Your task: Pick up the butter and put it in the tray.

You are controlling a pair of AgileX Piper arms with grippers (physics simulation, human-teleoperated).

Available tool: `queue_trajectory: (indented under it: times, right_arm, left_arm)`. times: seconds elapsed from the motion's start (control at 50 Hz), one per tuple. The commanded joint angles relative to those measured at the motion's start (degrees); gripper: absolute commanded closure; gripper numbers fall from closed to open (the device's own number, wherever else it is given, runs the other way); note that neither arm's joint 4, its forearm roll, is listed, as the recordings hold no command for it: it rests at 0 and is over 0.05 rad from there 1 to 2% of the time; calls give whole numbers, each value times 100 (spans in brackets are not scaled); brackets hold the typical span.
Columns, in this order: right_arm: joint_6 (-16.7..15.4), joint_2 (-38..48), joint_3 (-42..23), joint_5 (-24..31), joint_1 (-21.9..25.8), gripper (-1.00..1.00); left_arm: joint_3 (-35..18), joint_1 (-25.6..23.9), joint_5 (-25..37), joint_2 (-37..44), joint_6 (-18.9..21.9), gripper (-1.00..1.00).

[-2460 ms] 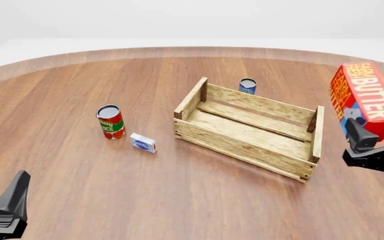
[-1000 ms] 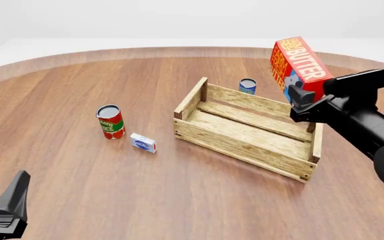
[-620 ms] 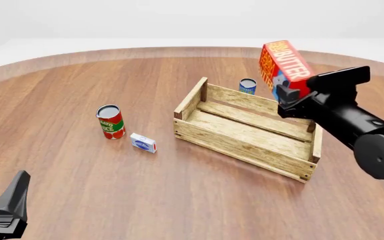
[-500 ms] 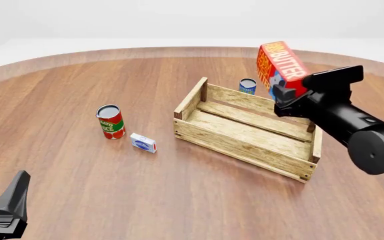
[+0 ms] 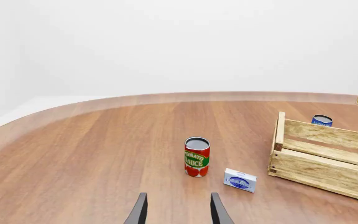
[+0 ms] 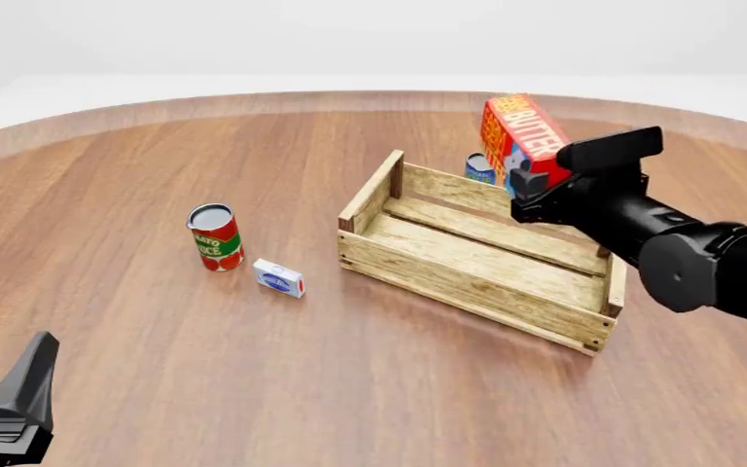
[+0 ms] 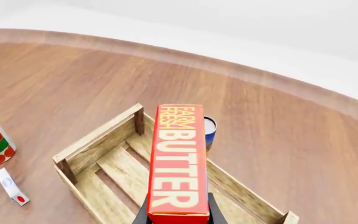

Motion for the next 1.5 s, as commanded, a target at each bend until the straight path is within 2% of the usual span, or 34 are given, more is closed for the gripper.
queue_trajectory:
  times: [0.02, 0.74, 1.5]
  right_arm:
    - [81, 308, -321, 26, -2, 100]
    - [193, 1179, -684, -87, -14, 100]
    - [503, 1753, -551, -411, 25, 100]
  left_arm:
    - [0, 0, 0, 0, 0, -100]
    - [0, 0, 0, 0, 0, -100]
    - [0, 0, 0, 0, 0, -100]
